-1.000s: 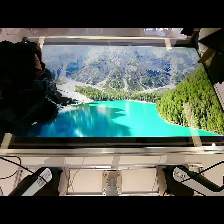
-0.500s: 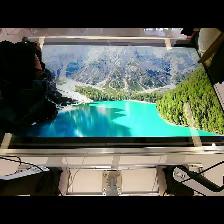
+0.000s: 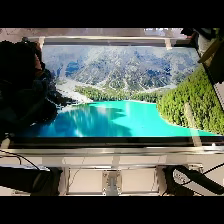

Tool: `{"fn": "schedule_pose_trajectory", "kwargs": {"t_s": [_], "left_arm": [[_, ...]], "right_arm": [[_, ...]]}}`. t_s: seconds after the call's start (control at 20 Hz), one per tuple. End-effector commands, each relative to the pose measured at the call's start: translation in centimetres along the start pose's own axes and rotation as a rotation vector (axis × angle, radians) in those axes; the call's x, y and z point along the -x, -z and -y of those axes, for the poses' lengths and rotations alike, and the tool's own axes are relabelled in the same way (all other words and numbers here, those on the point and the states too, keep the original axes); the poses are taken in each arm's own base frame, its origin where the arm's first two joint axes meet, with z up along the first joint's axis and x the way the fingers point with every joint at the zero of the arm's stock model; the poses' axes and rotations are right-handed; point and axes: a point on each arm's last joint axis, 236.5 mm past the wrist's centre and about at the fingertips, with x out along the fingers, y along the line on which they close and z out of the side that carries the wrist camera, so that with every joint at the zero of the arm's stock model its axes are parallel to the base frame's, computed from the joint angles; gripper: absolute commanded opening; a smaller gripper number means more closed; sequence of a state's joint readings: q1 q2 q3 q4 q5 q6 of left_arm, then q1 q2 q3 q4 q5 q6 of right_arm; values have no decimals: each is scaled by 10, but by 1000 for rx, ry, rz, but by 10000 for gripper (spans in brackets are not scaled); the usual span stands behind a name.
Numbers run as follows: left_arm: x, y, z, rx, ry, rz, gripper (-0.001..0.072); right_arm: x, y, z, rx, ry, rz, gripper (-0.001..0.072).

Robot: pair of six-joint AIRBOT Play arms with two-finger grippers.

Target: Fold the clothes and pants, and hang the long-sleeved shirts on hangers.

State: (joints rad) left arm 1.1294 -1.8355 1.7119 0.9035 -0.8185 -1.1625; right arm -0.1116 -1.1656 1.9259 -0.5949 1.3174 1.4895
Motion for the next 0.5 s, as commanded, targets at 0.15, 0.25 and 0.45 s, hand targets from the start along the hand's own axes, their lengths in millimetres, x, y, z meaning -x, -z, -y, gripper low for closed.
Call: {"fn": "schedule_pose_trajectory", "kwargs": {"t_s": [0.15,0.25,0.45], "left_arm": [[-58,36,17,-33,63,-117,662],[-64,47,22,-36,77,-150,547],[-45,49,45,-54,125,-195,15]], "right_arm": [[-21,11,-18,56,-6,-23,489],[-22,3,-16,62,4,9,489],[-22,-1,-16,63,5,26,489]]}}
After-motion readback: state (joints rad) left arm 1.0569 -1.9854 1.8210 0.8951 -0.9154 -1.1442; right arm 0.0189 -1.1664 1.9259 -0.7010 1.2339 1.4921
